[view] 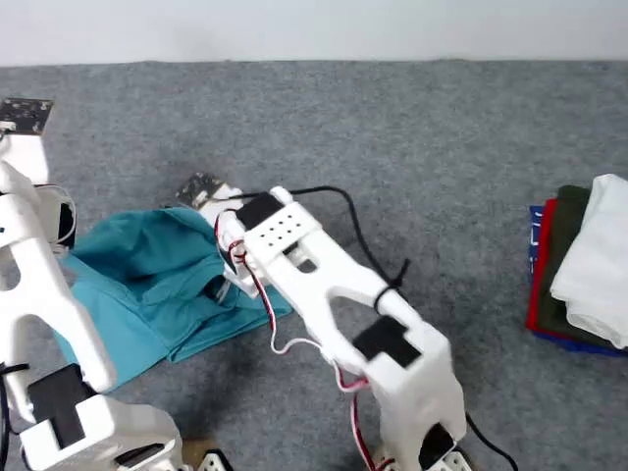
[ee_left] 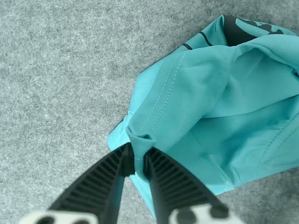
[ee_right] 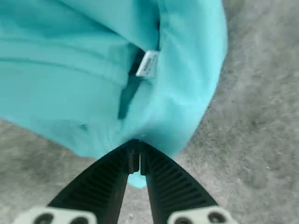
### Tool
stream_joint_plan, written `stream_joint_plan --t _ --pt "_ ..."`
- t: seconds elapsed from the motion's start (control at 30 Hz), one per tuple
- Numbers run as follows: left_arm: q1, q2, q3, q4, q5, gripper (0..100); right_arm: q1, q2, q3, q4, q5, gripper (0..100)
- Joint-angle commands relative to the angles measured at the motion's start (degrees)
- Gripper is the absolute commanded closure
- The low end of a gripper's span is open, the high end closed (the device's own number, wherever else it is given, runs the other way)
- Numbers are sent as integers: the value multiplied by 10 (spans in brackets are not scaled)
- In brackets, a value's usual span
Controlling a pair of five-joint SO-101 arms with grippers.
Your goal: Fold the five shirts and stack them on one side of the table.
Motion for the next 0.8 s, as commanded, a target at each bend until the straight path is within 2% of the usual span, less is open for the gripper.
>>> stream_joint_plan --t 0.0,0.07,0.23,0.33,0.43,0.77 --pt "-4 -5 -2 -9 5 986 8 41 -56 -7 -3 990" --pt "-4 -5 -2 -9 5 986 40 73 -80 -7 -2 990" --pt "1 -6 -4 -4 2 986 174 139 -169 -1 3 990" --pt "12 -7 -5 -4 1 986 217 154 -229 20 62 990" --pt "24 -7 -5 -4 3 986 218 154 -280 75 104 990" --pt "59 -6 -4 -9 4 986 96 154 -413 267 127 966"
